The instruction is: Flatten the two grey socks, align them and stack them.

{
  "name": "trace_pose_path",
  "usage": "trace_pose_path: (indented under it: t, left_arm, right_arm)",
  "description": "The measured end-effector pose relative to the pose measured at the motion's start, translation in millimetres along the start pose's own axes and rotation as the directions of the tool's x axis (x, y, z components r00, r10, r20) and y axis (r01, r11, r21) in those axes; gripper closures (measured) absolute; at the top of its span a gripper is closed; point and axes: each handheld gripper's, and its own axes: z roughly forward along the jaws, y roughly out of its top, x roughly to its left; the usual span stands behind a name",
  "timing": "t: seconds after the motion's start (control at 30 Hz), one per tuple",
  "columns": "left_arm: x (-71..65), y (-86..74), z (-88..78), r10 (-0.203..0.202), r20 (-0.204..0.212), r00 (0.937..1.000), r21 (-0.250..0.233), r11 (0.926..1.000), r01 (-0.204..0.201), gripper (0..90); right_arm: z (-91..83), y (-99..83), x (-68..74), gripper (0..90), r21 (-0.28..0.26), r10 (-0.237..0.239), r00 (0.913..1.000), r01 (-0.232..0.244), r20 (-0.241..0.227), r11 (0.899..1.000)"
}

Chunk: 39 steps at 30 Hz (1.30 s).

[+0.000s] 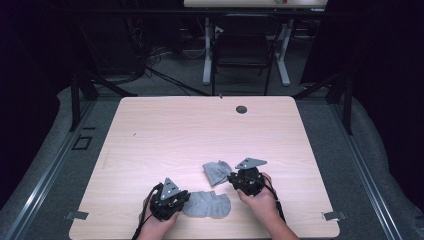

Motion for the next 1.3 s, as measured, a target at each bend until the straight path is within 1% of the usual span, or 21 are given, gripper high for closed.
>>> trace_pose_path:
  t: [0.07,0.1,0.13,0.17,0.23,0.3,0.37,0.43,0.5,0.57,0.7,0.77,0.8,0.83,0.9,0.93,0.97,1.0,1.07,1.17,1.3]
  left_arm:
    - [1.2,0.6,-0.2,-0.006,-0.001,1.0,-0.004,1.0,0.006,80.9]
    - [1.8,0.9,-0.5,-0.005,0.001,1.0,-0.004,1.0,0.005,80.9]
    - [2.7,1.1,-0.8,0.0,0.001,1.0,-0.005,1.0,0.0,80.6]
    - [3.4,1.4,-1.0,0.005,0.0,1.0,-0.004,1.0,-0.005,80.5]
    - [3.3,1.4,-1.1,-0.007,0.002,1.0,-0.008,0.9999,0.007,80.4]
    - [3.8,1.6,-0.8,-0.008,0.001,1.0,-0.011,0.9999,0.008,80.1]
    - [4.1,1.7,-0.5,-0.007,-0.001,1.0,-0.012,0.9999,0.007,79.8]
    - [4.3,1.6,-0.1,-0.007,-0.002,1.0,-0.012,0.9999,0.007,79.5]
    - [4.2,1.5,0.6,-0.001,-0.003,1.0,-0.01,1.0,0.001,79.3]
    - [3.9,1.7,1.3,0.003,-0.004,1.0,-0.009,1.0,-0.003,79.2]
    - [2.4,1.9,2.1,0.009,-0.005,0.9999,-0.008,0.9999,-0.009,79.0]
    - [2.2,1.9,2.0,0.01,-0.006,0.9999,-0.008,0.9999,-0.01,79.0]
    - [2.2,1.9,2.0,0.009,-0.006,0.9999,-0.008,0.9999,-0.009,79.0]
    - [2.4,1.9,2.0,0.01,-0.005,0.9999,-0.008,0.9999,-0.01,79.0]
    - [2.6,1.9,1.9,0.008,-0.005,1.0,-0.008,0.9999,-0.008,79.0]
    - [2.6,2.0,1.8,0.007,-0.004,1.0,-0.009,0.9999,-0.007,79.0]
    - [2.6,2.1,1.8,0.007,-0.003,1.0,-0.009,0.9999,-0.007,79.0]
    - [2.7,2.2,1.7,0.007,-0.003,1.0,-0.01,0.9999,-0.007,79.0]
    - [2.7,2.3,1.5,0.005,-0.003,1.0,-0.012,0.9999,-0.005,79.1]
    - [3.0,2.4,0.9,0.003,-0.005,1.0,-0.011,0.9999,-0.003,79.1]
    - [3.6,3.0,0.7,0.002,-0.005,1.0,-0.015,0.9999,-0.002,79.1]
  right_arm:
    - [5.6,5.1,-8.2,77.3,-0.002,0.024,0.9997,-0.024,0.007,1.0]
    - [8.2,7.8,-12.7,76.7,0.008,0.026,0.9995,-0.026,0.02,1.0]
    - [11.0,9.5,-15.2,75.7,0.0,0.035,0.9991,-0.035,0.023,0.999]
    - [13.0,11.3,-17.4,74.8,0.007,0.039,0.9988,-0.039,0.028,0.999]
    - [17.3,13.2,-21.4,72.7,0.003,0.049,0.9982,-0.049,0.033,0.999]
    - [22.7,13.6,-24.2,71.3,0.014,0.065,0.9974,-0.066,0.029,0.998]
    - [27.7,12.9,-25.5,69.1,0.02,0.07,0.9968,-0.071,0.038,0.997]
    - [30.3,12.3,-26.0,69.0,0.024,0.077,0.9961,-0.078,0.042,0.997]
    - [32.1,11.4,-26.0,70.8,0.014,0.083,0.9957,-0.084,0.04,0.996]
    - [32.0,10.7,-25.3,73.8,0.03,0.075,0.9961,-0.076,0.047,0.997]
    - [32.6,10.0,-23.6,74.5,0.035,0.055,0.9969,-0.057,0.056,0.998]
    - [30.6,10.9,-22.1,74.0,0.015,0.043,0.9967,-0.044,0.069,0.999]
    - [29.9,11.3,-21.7,73.9,0.0,0.037,0.9971,-0.037,0.066,0.999]
    - [29.3,11.8,-20.9,75.4,-0.013,0.029,0.9975,-0.028,0.065,1.0]
    - [28.7,12.5,-18.9,81.8,-0.023,0.006,0.9981,-0.004,0.062,1.0]
    - [29.1,12.9,-17.6,85.7,-0.016,-0.02,0.998,0.021,0.06,1.0]
    - [30.2,12.9,-16.7,87.0,-0.013,-0.034,0.9976,0.034,0.06,0.999]
    - [32.1,12.9,-15.5,88.0,0.003,-0.047,0.9972,0.047,0.058,0.999]
    - [35.8,12.1,-13.9,88.4,0.022,-0.067,0.9954,0.066,0.068,0.998]
    - [38.7,10.4,-12.7,89.7,0.049,-0.066,0.9963,0.063,0.055,0.997]
    - [36.5,6.9,-9.8,89.9,0.077,-0.058,0.9968,0.053,0.056,0.996]
